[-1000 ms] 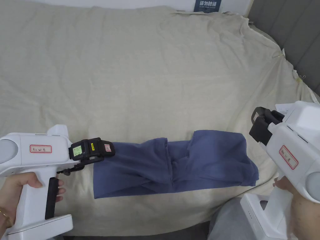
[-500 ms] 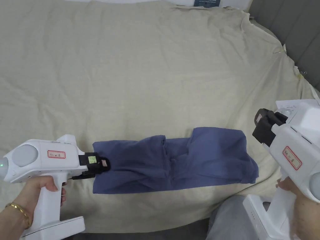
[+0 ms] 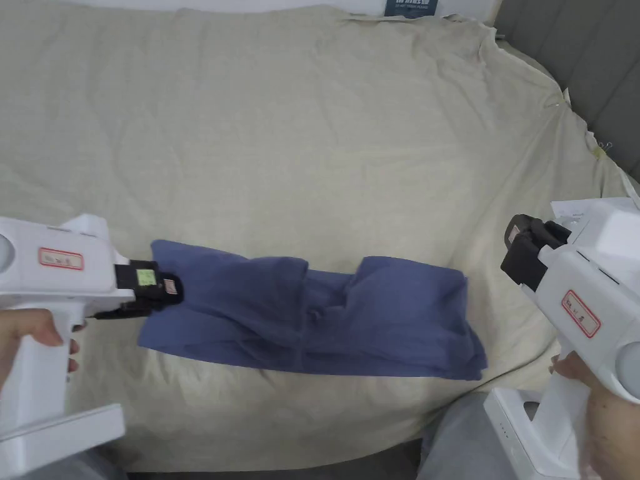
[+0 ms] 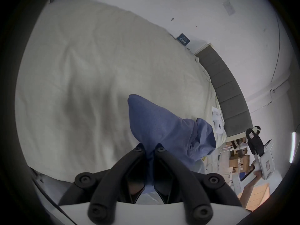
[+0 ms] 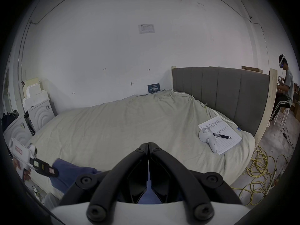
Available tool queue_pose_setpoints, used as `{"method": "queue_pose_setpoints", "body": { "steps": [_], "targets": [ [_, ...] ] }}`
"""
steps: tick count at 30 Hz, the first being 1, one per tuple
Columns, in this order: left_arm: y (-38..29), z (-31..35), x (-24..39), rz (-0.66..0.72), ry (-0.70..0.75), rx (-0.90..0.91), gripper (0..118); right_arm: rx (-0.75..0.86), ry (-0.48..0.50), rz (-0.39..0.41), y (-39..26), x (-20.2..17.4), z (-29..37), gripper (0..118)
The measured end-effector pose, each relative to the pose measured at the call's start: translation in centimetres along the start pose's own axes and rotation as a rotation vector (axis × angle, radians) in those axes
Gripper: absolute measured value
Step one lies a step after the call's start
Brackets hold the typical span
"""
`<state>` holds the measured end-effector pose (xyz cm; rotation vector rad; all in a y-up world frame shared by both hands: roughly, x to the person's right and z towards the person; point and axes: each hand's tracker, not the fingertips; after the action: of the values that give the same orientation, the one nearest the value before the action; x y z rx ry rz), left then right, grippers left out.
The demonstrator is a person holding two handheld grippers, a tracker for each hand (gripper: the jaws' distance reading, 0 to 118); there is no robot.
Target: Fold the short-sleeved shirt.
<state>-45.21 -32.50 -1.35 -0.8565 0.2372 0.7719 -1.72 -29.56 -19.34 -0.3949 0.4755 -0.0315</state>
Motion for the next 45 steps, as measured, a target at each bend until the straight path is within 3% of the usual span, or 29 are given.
{"method": "queue_pose_setpoints", "body": {
  "steps": [7, 10, 17, 27, 38, 40, 41, 42, 45],
  "targets": [
    [2.8, 5.0, -7.1, 0.077, 0.376, 0.105, 4, 0.009, 0.011, 0.006, 0.2, -0.5, -0.2, 0],
    [2.7, 7.1, -6.3, 0.045, 0.477, 0.157, 4, 0.009, 0.019, 0.004, 0.2, -0.8, -0.5, 0],
    [1.1, 7.7, 0.9, -0.228, 0.367, 0.154, 4, 0.006, 0.037, -0.003, 0.0, -1.5, -1.0, 0],
    [-3.2, -1.4, 11.2, -0.458, 0.225, -0.025, 4, 0.002, 0.034, -0.006, -0.6, -0.9, -0.4, 0],
    [-6.6, -14.7, 14.6, -0.453, 0.295, -0.196, 6, 0.000, -0.027, -0.029, -0.9, 1.6, 0.5, 0],
    [-6.7, -14.3, 14.7, -0.431, 0.249, -0.196, 25, -0.001, -0.034, -0.034, -0.9, 1.9, 0.6, 0],
    [-6.6, -14.0, 14.7, -0.403, 0.178, -0.206, 40, -0.001, -0.036, -0.035, -0.9, 1.9, 0.6, 0],
    [-6.4, -13.7, 14.8, -0.380, 0.133, -0.211, 63, -0.003, -0.037, -0.034, -0.9, 1.9, 0.6, 0],
    [-5.9, -11.9, 15.2, -0.362, 0.044, -0.192, 107, -0.008, -0.035, -0.036, -1.0, 1.9, 0.5, 0]
  ]
}}
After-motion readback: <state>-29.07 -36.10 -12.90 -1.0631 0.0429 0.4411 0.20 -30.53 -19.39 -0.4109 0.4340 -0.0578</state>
